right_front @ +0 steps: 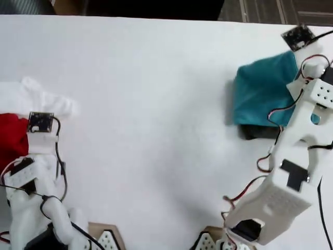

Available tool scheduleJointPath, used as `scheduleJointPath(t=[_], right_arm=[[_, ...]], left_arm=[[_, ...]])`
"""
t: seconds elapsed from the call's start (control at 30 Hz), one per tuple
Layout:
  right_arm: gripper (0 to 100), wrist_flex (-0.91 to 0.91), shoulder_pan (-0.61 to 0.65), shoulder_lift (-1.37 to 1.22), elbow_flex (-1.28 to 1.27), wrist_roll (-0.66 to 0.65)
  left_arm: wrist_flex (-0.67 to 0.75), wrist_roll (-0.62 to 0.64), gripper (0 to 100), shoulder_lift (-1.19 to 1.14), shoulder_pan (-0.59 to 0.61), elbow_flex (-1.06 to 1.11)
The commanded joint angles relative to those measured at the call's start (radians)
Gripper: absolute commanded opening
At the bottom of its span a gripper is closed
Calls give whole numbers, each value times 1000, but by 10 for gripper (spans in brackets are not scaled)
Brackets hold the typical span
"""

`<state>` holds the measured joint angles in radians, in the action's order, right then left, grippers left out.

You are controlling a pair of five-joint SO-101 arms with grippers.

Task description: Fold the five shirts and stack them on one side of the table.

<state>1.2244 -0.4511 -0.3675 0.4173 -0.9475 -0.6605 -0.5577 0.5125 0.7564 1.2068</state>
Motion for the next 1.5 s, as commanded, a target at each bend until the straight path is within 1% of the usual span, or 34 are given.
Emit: scheduleJointPath(t=[0.0,0.1,0.27,0.37,0.57,0.63,0.77,0.8,0.83,0.97,1.07,1.1,1.13,1.17,1.2,1.23,1.27,1.3,1.33,1.47], right_arm=[[21,-61,-31,-51,46,-8],[21,-91,-48,-104,72,-9],[21,-90,-59,-208,210,-23],[21,-48,-61,-277,288,-54],[32,7,-59,-394,420,-52],[91,7,-71,-412,457,-51],[307,16,-93,-415,520,3],[334,39,-94,-415,543,18],[340,71,-93,-415,574,35],[340,254,-50,-415,692,160],[326,418,21,-415,766,192],[292,469,50,-415,786,192],[231,490,77,-415,793,196],[150,490,94,-410,796,198],[49,490,107,-403,798,198],[0,490,116,-400,795,199],[44,490,124,-395,778,199],[45,490,128,-387,752,199],[19,490,134,-384,726,199],[22,492,162,-348,569,199]], left_arm=[[25,5,203,14,0,5],[25,5,203,14,0,5],[25,5,203,14,0,5],[25,5,203,14,0,5],[25,5,203,14,0,5],[25,5,203,14,0,5],[25,5,203,14,0,5],[25,5,203,14,0,5],[25,5,203,14,0,5],[25,5,203,14,0,5],[25,3,203,14,0,5],[25,3,203,14,0,5],[25,3,203,14,0,5],[25,3,203,14,0,5],[25,3,203,14,0,5],[25,3,203,14,0,5],[25,3,203,14,0,5],[25,3,203,14,0,5],[25,3,203,14,0,5],[25,3,203,14,0,5]])
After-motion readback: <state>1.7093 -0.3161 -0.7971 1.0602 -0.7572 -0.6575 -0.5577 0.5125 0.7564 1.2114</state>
